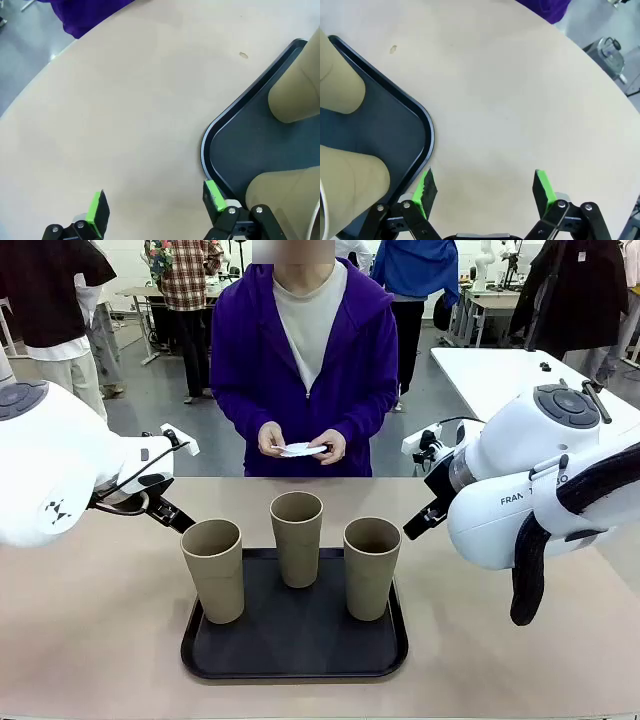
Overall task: Place coasters on the table and set cups on them.
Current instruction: Pick up one Reusable plastic cup and place it on a coaster set by the human.
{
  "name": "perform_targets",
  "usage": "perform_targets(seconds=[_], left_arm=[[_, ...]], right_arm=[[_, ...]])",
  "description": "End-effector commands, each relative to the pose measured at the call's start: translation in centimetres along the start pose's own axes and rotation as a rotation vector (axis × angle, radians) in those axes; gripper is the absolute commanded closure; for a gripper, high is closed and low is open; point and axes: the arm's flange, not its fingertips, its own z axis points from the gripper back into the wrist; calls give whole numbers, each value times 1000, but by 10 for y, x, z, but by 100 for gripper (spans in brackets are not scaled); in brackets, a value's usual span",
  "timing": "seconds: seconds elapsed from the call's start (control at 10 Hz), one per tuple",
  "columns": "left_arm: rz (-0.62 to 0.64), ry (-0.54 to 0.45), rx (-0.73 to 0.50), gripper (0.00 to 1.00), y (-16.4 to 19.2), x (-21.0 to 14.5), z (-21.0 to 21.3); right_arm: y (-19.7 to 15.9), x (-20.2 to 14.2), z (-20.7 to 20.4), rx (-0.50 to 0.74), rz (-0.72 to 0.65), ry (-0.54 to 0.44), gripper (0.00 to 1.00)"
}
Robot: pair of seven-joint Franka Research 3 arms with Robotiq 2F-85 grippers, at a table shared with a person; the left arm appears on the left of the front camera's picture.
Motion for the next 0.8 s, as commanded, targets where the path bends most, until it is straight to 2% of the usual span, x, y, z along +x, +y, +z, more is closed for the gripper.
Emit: perform_targets(seconds=[0.0,0.7], left_arm=[[0,0,0,0,0,0,0],[0,0,0,0,0,0,0]], right_arm=[[0,0,0,0,0,0,0],[0,0,0,0,0,0,0]])
